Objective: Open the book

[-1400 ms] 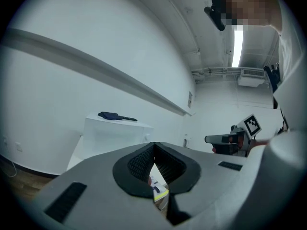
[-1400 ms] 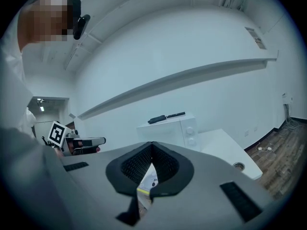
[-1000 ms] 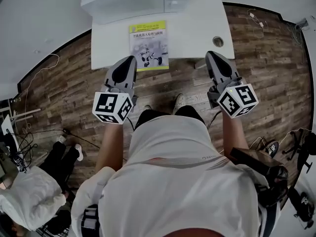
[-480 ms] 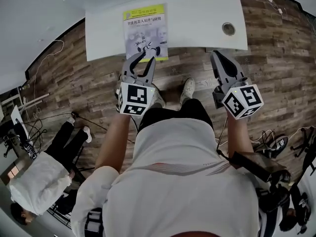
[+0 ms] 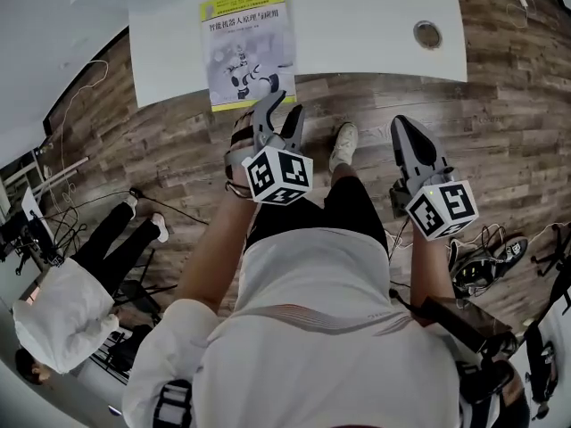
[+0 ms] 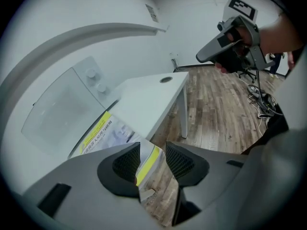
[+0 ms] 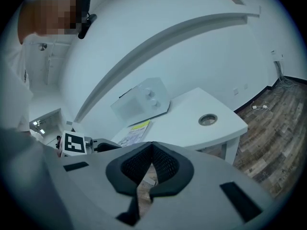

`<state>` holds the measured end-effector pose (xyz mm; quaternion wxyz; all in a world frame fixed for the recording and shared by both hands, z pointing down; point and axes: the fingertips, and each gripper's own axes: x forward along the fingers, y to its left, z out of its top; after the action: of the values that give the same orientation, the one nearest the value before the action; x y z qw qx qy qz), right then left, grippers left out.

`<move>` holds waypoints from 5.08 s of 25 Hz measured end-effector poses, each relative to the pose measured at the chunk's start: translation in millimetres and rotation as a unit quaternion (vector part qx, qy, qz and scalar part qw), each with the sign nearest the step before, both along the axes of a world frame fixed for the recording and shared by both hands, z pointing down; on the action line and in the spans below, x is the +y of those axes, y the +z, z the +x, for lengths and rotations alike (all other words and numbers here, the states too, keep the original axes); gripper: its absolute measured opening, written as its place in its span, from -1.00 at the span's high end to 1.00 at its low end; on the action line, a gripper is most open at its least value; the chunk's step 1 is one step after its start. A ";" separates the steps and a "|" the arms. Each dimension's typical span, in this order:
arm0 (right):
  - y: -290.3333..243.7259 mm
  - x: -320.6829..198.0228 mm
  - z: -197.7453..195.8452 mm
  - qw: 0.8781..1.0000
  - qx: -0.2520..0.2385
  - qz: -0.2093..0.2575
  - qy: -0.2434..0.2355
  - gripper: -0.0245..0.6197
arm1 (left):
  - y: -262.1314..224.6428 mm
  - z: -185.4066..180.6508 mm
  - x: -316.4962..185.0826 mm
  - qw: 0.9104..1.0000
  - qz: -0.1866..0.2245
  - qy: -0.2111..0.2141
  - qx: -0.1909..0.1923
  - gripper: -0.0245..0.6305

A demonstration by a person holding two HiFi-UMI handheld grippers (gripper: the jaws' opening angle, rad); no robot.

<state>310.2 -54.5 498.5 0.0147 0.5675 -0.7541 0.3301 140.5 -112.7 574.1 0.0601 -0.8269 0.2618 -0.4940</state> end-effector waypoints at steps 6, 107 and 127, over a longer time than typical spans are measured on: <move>18.2 11.6 -1.0 1.000 -0.014 -0.018 -0.005 0.94 | 19.1 7.2 -2.6 0.999 0.020 -0.002 -0.039 0.44; -2.4 -74.5 -268.6 0.987 0.012 -0.044 -0.155 0.94 | 23.7 -371.4 -89.5 0.790 -0.110 -0.492 0.348 0.79; -70.4 -70.0 -271.7 0.989 0.034 0.025 -0.141 0.94 | -184.2 -363.1 -116.1 0.811 0.057 -0.367 0.453 0.89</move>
<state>38.5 -124.5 428.1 0.0723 0.4668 -0.8335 0.2867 -222.7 -228.9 389.9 -0.2037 -0.7945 0.5712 -0.0329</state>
